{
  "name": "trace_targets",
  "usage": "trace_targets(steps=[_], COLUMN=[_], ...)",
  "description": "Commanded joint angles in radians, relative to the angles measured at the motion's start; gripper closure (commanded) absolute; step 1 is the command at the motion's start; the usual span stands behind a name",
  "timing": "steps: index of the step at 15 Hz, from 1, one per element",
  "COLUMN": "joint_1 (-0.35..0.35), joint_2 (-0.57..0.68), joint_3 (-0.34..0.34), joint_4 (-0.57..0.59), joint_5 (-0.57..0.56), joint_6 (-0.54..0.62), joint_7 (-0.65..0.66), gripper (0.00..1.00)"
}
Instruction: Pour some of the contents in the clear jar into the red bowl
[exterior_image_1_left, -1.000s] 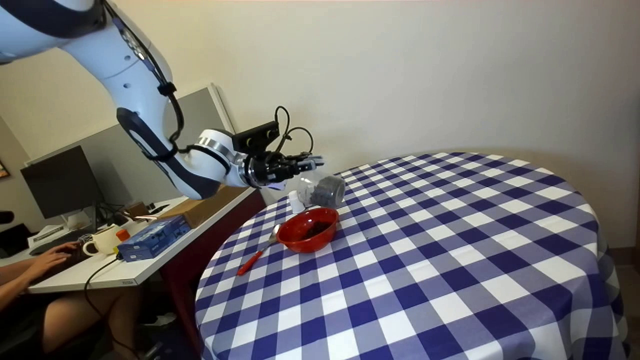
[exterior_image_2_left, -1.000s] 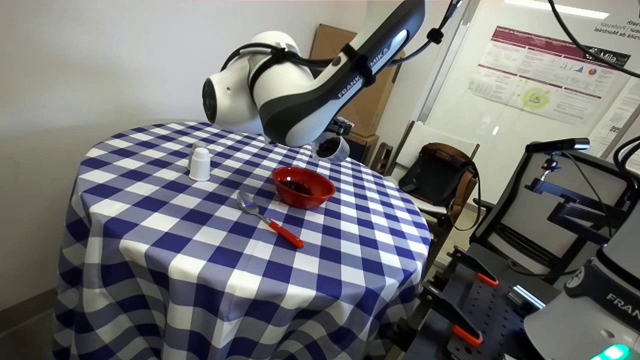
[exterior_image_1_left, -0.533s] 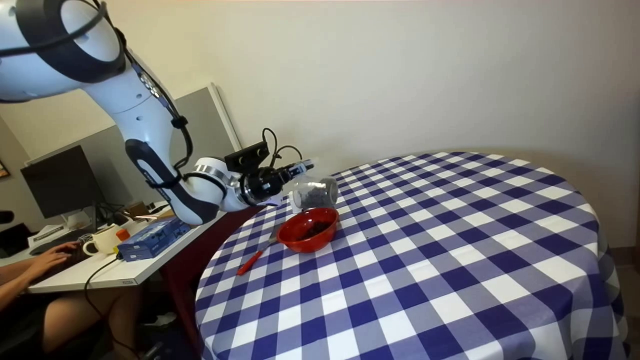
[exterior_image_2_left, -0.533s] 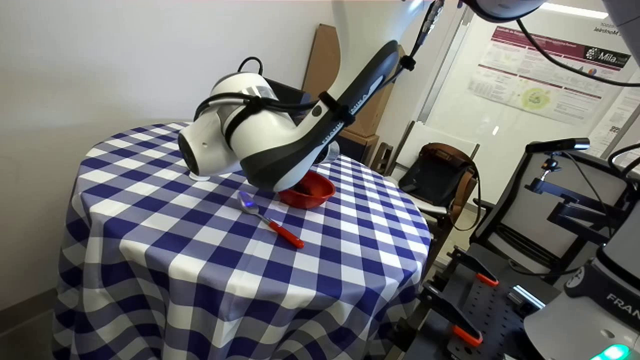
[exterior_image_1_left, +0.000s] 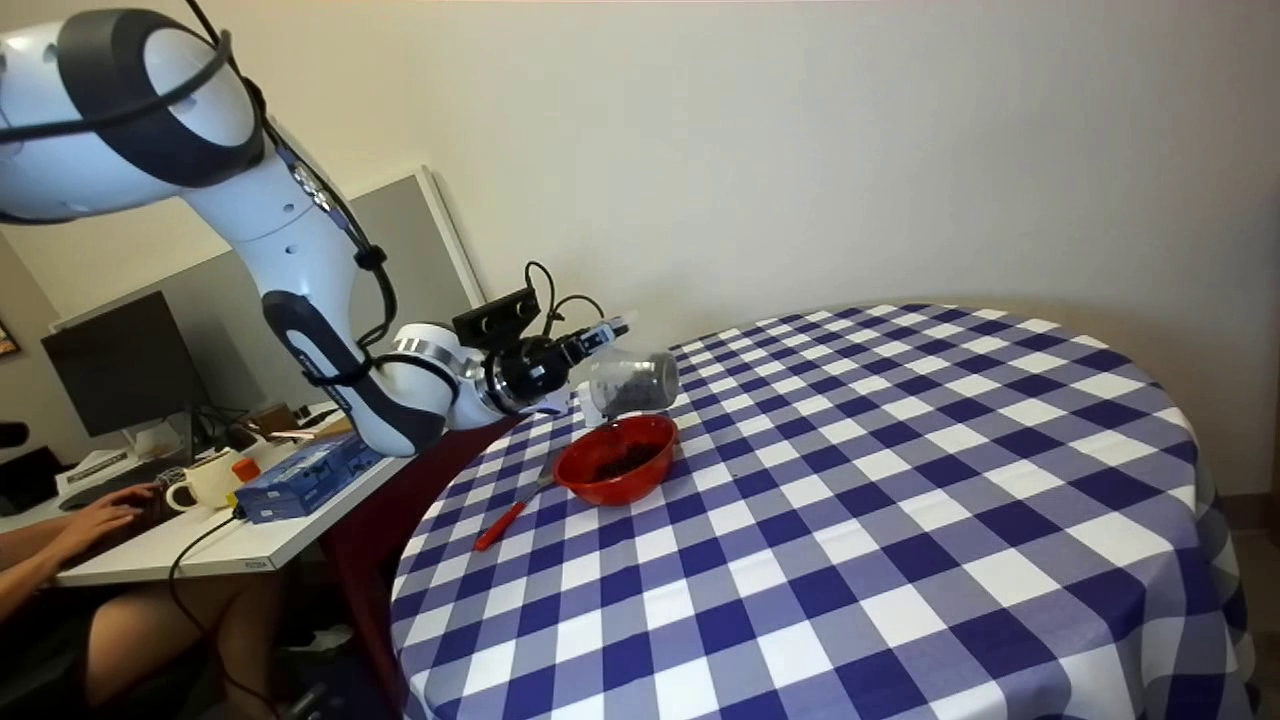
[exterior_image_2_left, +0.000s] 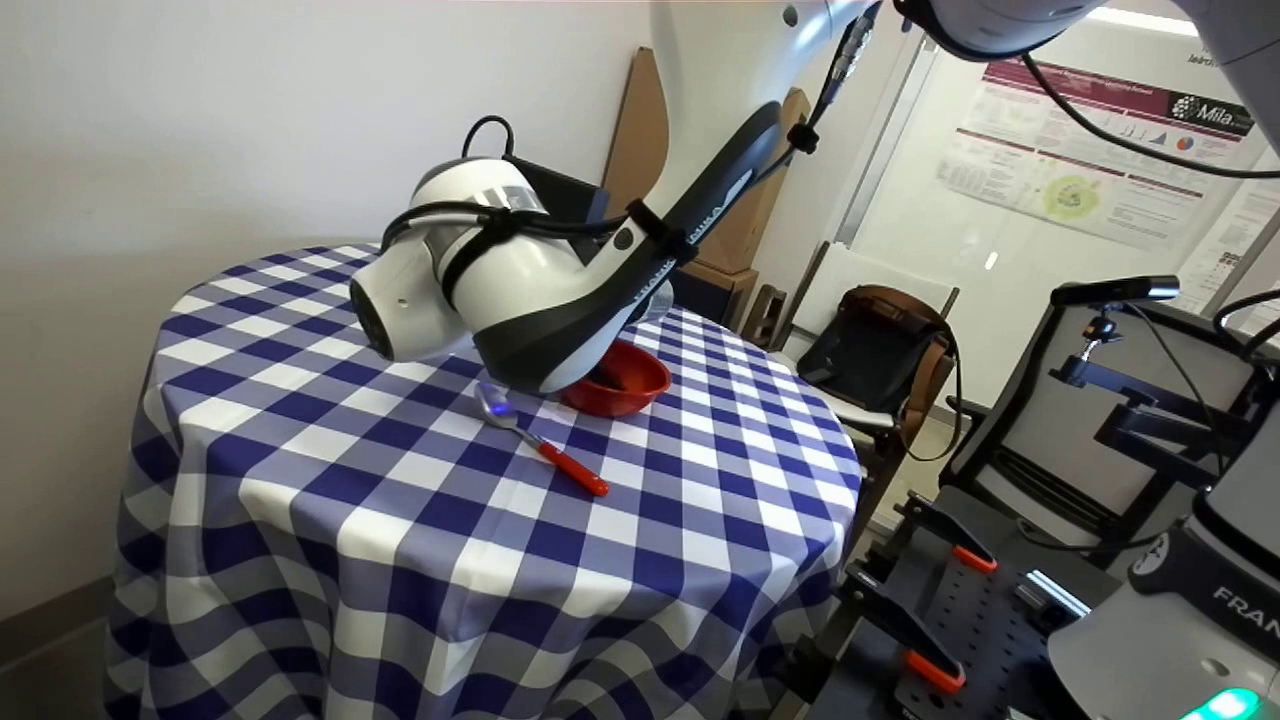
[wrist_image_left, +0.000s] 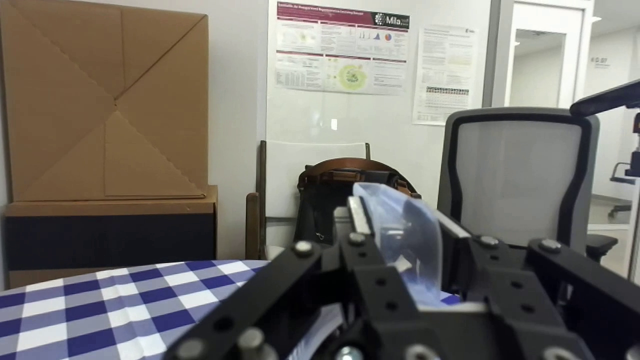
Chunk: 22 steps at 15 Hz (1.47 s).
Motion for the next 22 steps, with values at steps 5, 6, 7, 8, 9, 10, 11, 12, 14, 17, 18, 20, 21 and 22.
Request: trace_targets(steps=[5, 6, 7, 8, 9, 10, 11, 12, 14, 17, 18, 20, 21, 22], joint_1=[-0.103, -0.114, -0.128, -0.14, -0.16, -0.173, -0.191, -0.206, -0.236, -0.291, -0.31, -0.358, -0.383, -0.41], joint_2=[-0.024, -0.03, -0.041, -0.047, -0.071, -0.084, -0.106, -0.127, -0.172, -0.253, -0.276, -0.332, -0.357, -0.379], joint_3=[0.055, 0.058, 0.064, 0.068, 0.079, 0.085, 0.093, 0.098, 0.102, 0.102, 0.1, 0.091, 0.084, 0.076], joint_4=[0.068, 0.071, 0.072, 0.074, 0.061, 0.057, 0.045, 0.033, 0.013, -0.021, -0.031, -0.058, -0.074, -0.091], joint_5=[0.09, 0.107, 0.127, 0.146, 0.168, 0.191, 0.213, 0.233, 0.27, 0.35, 0.383, 0.448, 0.475, 0.499], joint_6=[0.063, 0.078, 0.099, 0.118, 0.157, 0.187, 0.228, 0.266, 0.339, 0.456, 0.495, 0.58, 0.632, 0.689], joint_7=[-0.152, -0.164, -0.182, -0.194, -0.207, -0.218, -0.239, -0.26, -0.314, -0.397, -0.422, -0.492, -0.532, -0.575], gripper=[0.92, 0.92, 0.92, 0.92, 0.92, 0.92, 0.92, 0.92, 0.92, 0.92, 0.92, 0.92, 0.92, 0.92])
